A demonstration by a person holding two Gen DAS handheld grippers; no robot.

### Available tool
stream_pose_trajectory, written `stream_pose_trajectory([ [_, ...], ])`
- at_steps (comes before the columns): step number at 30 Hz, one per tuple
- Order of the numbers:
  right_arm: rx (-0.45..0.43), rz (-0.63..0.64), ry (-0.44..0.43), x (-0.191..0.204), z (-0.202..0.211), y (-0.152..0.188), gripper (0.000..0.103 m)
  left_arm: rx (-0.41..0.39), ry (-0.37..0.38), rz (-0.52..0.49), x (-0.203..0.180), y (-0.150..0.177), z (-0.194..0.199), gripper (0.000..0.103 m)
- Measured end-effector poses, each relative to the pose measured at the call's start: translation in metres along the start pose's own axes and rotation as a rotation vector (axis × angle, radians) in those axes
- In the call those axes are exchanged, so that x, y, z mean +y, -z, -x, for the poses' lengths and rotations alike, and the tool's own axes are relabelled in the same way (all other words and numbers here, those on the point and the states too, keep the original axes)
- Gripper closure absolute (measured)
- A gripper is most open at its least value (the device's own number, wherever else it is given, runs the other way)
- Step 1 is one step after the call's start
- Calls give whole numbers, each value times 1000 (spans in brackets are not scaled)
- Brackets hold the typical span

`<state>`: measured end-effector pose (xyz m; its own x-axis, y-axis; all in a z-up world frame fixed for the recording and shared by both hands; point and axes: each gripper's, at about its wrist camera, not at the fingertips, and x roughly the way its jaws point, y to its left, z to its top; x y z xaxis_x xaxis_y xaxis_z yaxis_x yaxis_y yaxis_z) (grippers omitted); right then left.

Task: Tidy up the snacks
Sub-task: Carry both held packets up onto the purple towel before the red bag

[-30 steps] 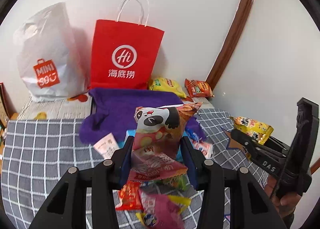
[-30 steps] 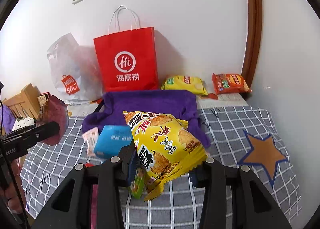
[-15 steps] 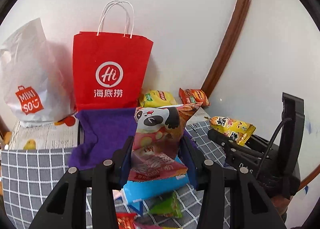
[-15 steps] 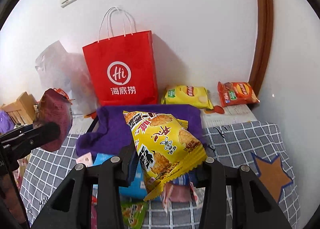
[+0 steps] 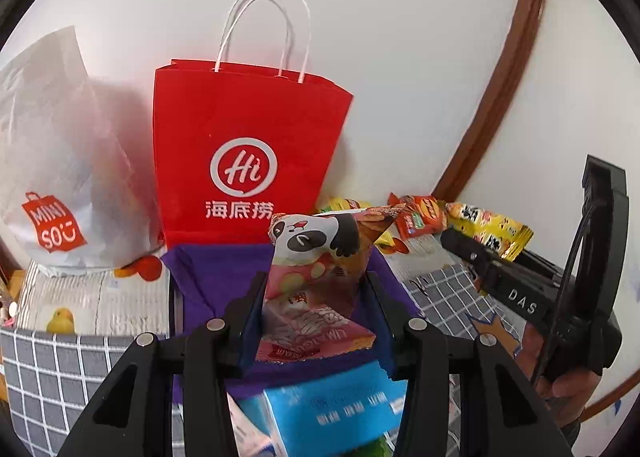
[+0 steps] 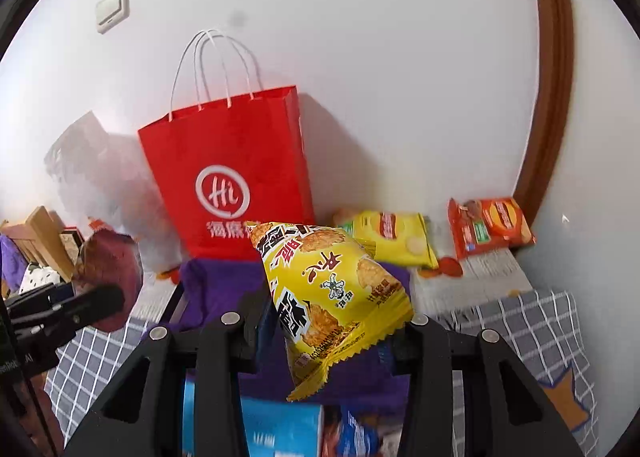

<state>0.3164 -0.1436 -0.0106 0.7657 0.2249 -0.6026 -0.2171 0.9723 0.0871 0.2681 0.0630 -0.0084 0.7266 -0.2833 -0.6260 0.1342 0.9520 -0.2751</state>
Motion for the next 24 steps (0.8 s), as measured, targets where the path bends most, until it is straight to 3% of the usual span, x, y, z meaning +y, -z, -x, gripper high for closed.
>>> stream_pose_trajectory([
  [7,39,16,11,-6,-51,-7,62,34,-28,13,20,-9,-40,59],
  [13,141,41,11,-5,-99,13,62,92,-57,18,37,-1,-77,59],
  [24,252,77,14,-10,-140,36,61,163,-59,48,50,9,-106,59],
])
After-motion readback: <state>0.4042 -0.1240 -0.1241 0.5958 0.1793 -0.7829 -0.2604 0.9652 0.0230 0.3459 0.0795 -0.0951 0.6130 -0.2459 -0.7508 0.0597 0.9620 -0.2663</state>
